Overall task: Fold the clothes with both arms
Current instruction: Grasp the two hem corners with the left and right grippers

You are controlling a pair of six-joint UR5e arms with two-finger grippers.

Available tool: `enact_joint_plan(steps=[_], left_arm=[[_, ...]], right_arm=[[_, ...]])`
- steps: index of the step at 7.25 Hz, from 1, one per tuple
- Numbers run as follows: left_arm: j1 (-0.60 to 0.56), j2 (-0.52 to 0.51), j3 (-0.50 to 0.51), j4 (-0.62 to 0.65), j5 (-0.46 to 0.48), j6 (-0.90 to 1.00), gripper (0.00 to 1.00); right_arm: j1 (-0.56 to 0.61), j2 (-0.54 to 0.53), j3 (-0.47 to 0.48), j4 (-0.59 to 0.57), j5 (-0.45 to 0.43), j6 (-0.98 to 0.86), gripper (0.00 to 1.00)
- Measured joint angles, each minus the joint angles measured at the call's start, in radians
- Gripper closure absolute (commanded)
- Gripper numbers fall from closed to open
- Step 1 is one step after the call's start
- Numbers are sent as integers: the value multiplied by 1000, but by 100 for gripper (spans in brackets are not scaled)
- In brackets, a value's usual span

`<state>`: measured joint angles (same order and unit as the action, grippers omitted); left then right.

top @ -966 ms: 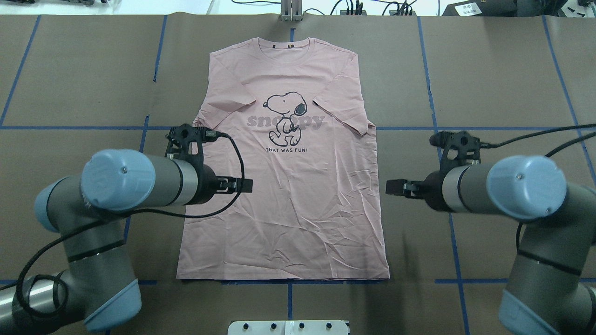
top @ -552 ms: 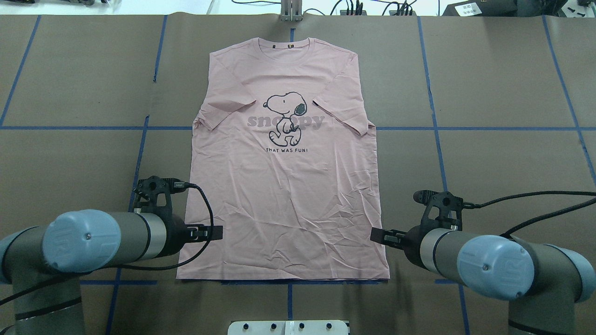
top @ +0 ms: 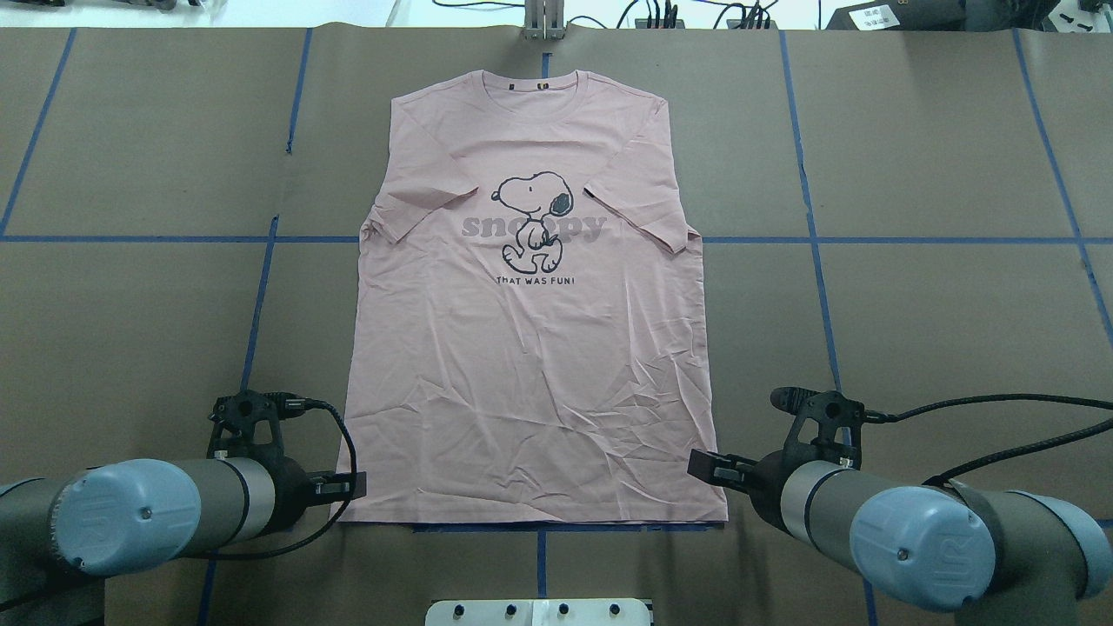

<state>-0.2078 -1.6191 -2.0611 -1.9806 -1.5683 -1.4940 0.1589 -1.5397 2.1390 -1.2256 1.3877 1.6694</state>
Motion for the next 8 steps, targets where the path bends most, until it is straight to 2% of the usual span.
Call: enact_joint_plan(steps=[1, 3, 4, 5, 8], left_arm=[[16, 4, 2, 0, 3, -10, 40], [35, 5, 8, 0, 5, -16, 51], [39, 4, 11, 0, 5, -17, 55], [40, 3, 15, 0, 4, -18, 61], [48, -2, 23, 0, 4, -35, 63]], right_arm=[[0, 0, 1, 0, -4, 0, 10], [-1, 0, 0, 0, -8, 0, 10], [-1, 0, 0, 0, -10, 0, 0], [-1, 0, 0, 0, -12, 0, 1], [-2, 0, -1, -1, -21, 0, 2]])
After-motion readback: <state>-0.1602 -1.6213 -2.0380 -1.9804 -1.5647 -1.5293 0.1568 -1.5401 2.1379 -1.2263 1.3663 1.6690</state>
